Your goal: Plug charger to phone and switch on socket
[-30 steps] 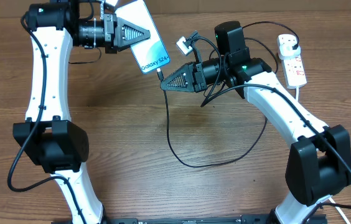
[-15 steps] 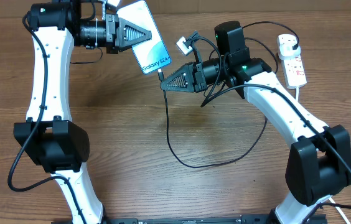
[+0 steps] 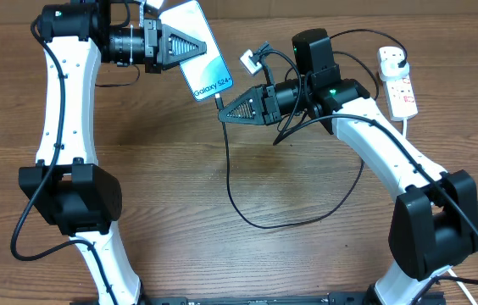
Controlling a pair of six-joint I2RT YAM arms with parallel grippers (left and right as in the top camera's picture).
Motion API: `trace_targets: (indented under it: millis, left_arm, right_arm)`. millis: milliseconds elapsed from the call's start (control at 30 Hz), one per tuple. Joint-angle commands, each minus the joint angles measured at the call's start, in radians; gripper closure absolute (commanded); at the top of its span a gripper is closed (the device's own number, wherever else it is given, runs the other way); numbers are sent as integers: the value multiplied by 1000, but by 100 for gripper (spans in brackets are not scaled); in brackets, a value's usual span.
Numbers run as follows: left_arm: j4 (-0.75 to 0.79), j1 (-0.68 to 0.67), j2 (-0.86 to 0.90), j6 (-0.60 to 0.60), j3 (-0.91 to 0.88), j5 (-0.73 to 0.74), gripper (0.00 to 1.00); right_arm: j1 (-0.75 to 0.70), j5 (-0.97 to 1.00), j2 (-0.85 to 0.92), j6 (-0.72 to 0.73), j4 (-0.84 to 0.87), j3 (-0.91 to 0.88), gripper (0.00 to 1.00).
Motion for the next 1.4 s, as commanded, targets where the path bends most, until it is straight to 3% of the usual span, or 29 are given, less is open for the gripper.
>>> trace_targets:
  millis: [0,1367]
  left_arm:
    - [5,-17,-27,19,8,71,96]
    - [10,-39,-27,27,8,70,96]
  right_arm:
    - [-4,14,-24,4,6,11,96]
    - [-32,25,-24,80,87,11,96]
